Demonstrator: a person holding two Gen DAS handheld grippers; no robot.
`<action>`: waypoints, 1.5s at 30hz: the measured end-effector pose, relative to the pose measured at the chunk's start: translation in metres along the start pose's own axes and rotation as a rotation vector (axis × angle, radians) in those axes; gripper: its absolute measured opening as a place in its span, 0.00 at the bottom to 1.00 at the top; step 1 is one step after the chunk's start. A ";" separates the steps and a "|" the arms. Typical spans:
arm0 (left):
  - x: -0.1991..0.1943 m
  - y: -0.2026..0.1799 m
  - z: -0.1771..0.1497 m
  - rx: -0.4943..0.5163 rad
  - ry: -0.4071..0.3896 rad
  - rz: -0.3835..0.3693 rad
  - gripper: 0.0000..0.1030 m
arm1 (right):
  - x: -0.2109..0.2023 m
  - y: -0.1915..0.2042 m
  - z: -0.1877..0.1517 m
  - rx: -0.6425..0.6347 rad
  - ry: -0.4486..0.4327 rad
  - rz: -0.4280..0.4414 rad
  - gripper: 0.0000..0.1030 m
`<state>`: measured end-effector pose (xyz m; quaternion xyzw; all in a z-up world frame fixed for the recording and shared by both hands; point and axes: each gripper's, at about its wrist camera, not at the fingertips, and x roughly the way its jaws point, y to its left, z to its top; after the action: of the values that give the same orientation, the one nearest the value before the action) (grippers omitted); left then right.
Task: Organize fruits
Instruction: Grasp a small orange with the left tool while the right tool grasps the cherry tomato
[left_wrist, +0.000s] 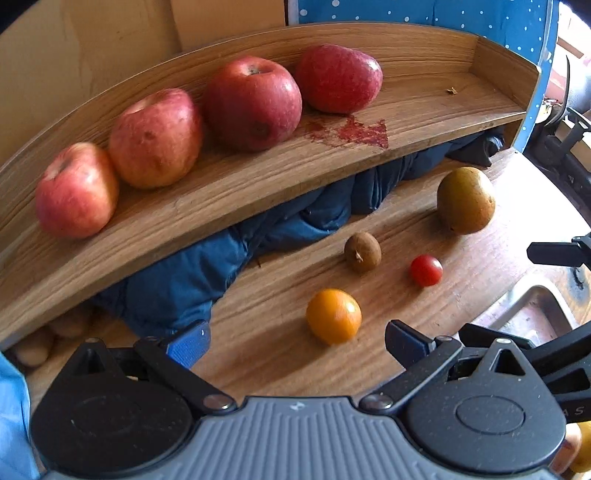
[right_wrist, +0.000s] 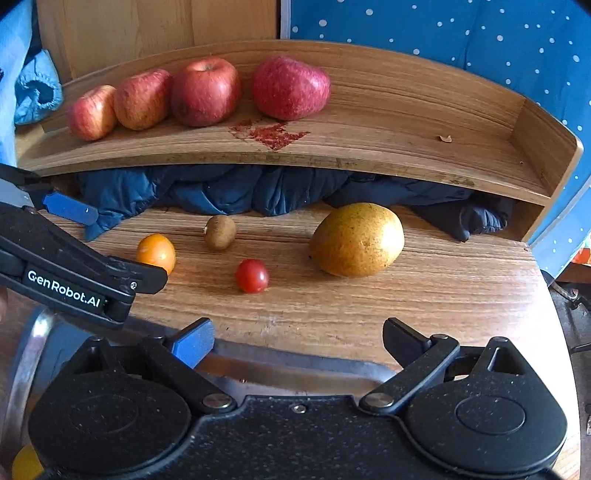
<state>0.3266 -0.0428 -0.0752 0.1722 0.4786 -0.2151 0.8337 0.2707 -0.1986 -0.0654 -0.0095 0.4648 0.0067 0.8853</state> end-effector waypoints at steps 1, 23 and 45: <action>0.002 0.000 0.000 0.003 -0.006 -0.001 0.99 | 0.002 0.000 0.001 -0.002 0.000 0.003 0.92; 0.010 0.013 0.000 -0.053 -0.037 -0.105 0.77 | 0.029 0.028 0.021 -0.173 -0.019 0.053 0.43; 0.009 0.007 -0.001 -0.084 0.006 -0.183 0.36 | 0.021 0.022 0.017 -0.137 -0.041 0.102 0.22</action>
<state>0.3341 -0.0380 -0.0832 0.0934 0.5034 -0.2697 0.8156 0.2965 -0.1757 -0.0730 -0.0463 0.4451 0.0836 0.8904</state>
